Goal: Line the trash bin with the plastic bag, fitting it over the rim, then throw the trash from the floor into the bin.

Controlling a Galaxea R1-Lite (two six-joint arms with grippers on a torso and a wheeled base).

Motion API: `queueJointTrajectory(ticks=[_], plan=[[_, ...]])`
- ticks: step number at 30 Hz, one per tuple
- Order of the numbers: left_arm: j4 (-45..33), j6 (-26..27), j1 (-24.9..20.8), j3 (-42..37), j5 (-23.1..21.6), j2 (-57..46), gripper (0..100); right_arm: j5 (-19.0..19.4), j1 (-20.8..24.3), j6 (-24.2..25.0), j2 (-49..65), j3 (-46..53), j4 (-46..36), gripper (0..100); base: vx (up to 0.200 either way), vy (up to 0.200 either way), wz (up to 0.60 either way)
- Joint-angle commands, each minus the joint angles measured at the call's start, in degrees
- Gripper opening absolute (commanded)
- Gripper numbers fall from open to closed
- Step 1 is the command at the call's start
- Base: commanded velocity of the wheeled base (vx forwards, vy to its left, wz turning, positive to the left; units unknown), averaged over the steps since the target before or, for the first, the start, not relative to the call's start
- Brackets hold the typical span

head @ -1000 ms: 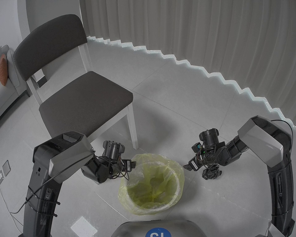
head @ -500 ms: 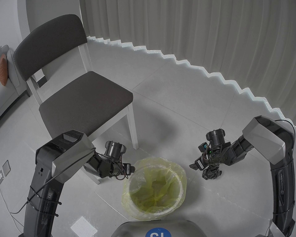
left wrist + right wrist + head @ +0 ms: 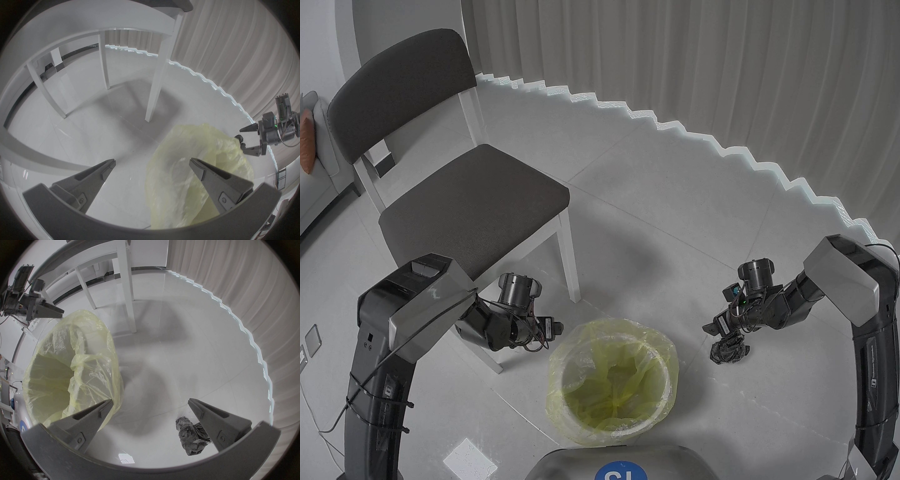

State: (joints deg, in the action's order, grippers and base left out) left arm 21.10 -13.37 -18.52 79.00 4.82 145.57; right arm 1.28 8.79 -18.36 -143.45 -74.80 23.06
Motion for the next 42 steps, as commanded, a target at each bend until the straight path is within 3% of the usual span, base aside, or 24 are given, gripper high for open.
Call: queueJointTrajectory(ticks=[1, 14, 42], plan=[[1.9, 0.1, 0.3, -3.4, 0.1, -3.1, 100, -0.2, -1.1, 1.7, -2.9, -2.2, -0.4, 100, 0.000, 0.000, 0.00], [8.1, 0.3, 0.4, -13.3, 0.2, -8.7, 100, -3.2, -3.3, 5.0, -9.6, -16.3, -10.8, 100, 0.000, 0.000, 0.00], [8.3, 0.3, -0.4, -13.5, 0.6, -8.0, 100, -6.8, -4.0, 5.9, -18.7, -31.4, -22.7, 100, 0.000, 0.000, 0.00]])
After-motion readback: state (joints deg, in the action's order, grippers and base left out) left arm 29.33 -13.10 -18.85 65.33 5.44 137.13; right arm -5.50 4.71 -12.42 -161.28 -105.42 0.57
